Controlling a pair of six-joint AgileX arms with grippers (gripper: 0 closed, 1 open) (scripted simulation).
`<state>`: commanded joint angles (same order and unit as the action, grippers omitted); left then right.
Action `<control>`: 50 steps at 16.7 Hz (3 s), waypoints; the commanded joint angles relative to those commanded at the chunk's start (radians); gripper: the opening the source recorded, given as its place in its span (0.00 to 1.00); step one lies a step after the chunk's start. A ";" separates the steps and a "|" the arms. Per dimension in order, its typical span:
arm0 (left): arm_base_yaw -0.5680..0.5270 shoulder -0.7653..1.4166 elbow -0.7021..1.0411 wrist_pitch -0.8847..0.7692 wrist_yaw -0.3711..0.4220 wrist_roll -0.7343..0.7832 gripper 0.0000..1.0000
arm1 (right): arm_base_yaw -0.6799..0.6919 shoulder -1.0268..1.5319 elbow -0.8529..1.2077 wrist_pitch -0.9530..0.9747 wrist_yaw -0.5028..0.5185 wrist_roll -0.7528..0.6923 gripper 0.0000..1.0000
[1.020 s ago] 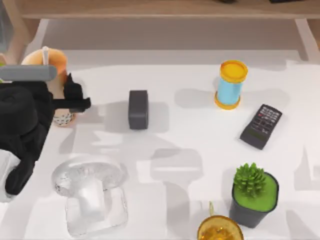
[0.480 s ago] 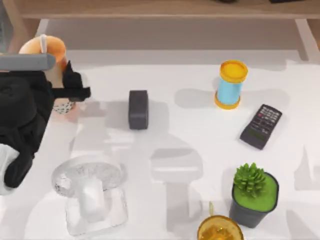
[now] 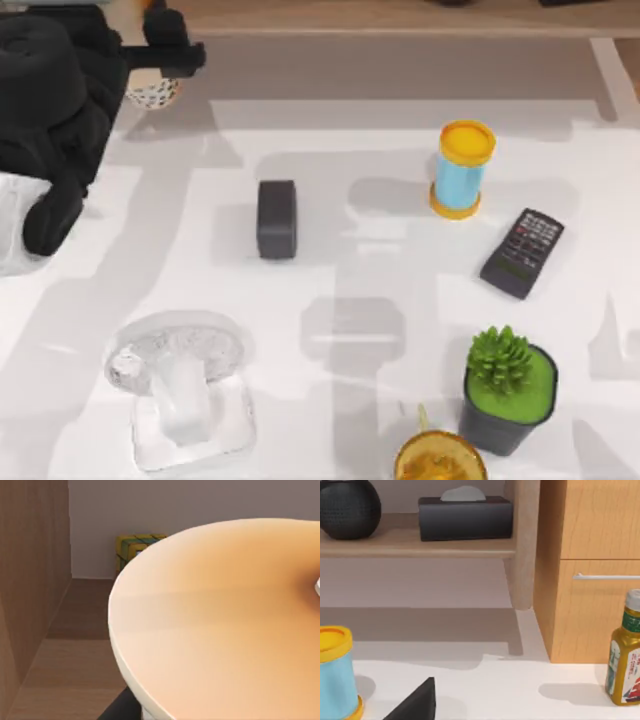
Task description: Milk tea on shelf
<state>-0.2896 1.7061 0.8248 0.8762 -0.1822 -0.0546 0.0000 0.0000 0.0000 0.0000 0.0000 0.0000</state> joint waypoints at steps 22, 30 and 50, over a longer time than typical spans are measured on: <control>-0.005 0.114 0.681 -0.760 -0.067 0.011 0.00 | 0.000 0.000 0.000 0.000 0.000 0.000 1.00; 0.006 0.198 0.693 -0.724 -0.049 0.006 0.00 | 0.000 0.000 0.000 0.000 0.000 0.000 1.00; 0.015 0.266 0.737 -0.668 -0.046 0.014 0.75 | 0.000 0.000 0.000 0.000 0.000 0.000 1.00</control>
<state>-0.2745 1.9722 1.5620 0.2087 -0.2281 -0.0411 0.0000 0.0000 0.0000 0.0000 0.0000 0.0000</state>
